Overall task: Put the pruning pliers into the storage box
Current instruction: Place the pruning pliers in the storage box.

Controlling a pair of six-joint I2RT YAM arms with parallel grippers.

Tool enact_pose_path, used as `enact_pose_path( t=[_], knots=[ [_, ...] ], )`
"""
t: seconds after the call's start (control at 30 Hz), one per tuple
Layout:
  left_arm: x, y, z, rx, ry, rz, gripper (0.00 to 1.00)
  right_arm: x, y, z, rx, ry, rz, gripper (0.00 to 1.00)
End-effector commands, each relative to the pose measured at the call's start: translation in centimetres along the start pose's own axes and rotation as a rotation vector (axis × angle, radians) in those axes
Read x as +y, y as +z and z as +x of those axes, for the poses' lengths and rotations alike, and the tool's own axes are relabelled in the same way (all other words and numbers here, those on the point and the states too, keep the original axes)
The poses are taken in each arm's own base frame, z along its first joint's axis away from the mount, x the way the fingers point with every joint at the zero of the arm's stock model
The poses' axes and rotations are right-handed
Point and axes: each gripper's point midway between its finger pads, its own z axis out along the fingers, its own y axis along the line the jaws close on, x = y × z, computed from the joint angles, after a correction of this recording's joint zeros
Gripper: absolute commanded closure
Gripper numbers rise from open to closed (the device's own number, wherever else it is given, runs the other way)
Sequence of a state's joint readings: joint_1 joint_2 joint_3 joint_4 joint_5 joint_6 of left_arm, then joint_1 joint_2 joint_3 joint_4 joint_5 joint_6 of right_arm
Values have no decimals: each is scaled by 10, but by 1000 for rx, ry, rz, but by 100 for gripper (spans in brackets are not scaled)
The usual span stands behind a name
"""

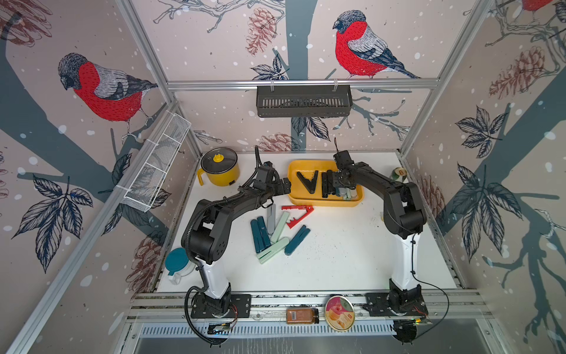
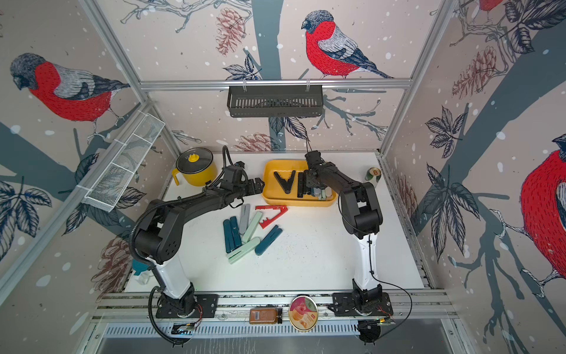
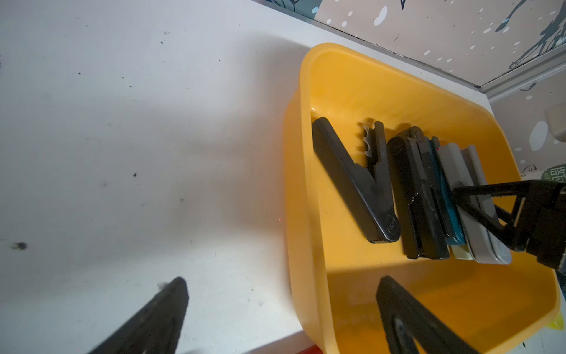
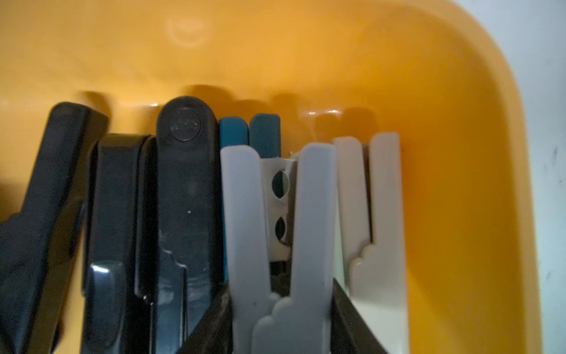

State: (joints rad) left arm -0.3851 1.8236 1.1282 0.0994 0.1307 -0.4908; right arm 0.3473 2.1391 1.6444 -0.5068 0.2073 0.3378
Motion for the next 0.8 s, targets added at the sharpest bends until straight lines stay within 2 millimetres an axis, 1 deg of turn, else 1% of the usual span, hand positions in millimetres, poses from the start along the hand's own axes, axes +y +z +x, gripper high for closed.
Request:
enact_pose_path(
  t=[0.0,0.03,0.17,0.23,0.33,0.5,0.6,0.77],
  knots=[
    [-5,1,-5,-11,6,19,3,2,1,1,4,-3,-8,50],
    [-5,1,-4,-10,5,18,3,2,1,1,4,-1,-11,50],
    [-5,2,-4,-8,5,21,3,3,-5,-3,-13,8,-20,64],
    [-5,2,-4,-6,6,20,3,3,-10,-6,-25,12,-21,68],
    [-5,3,-2,-3,4,20,3,3,-21,-13,-50,12,-16,71],
    [-5,4,-1,0,-1,25,3,4,-37,-24,-87,32,-26,72],
    [-8,5,-3,-3,-5,41,3,17,-46,-31,-97,54,-80,71],
    [-16,7,-6,2,-10,81,3,50,-56,-40,-104,108,-180,69]
  ],
)
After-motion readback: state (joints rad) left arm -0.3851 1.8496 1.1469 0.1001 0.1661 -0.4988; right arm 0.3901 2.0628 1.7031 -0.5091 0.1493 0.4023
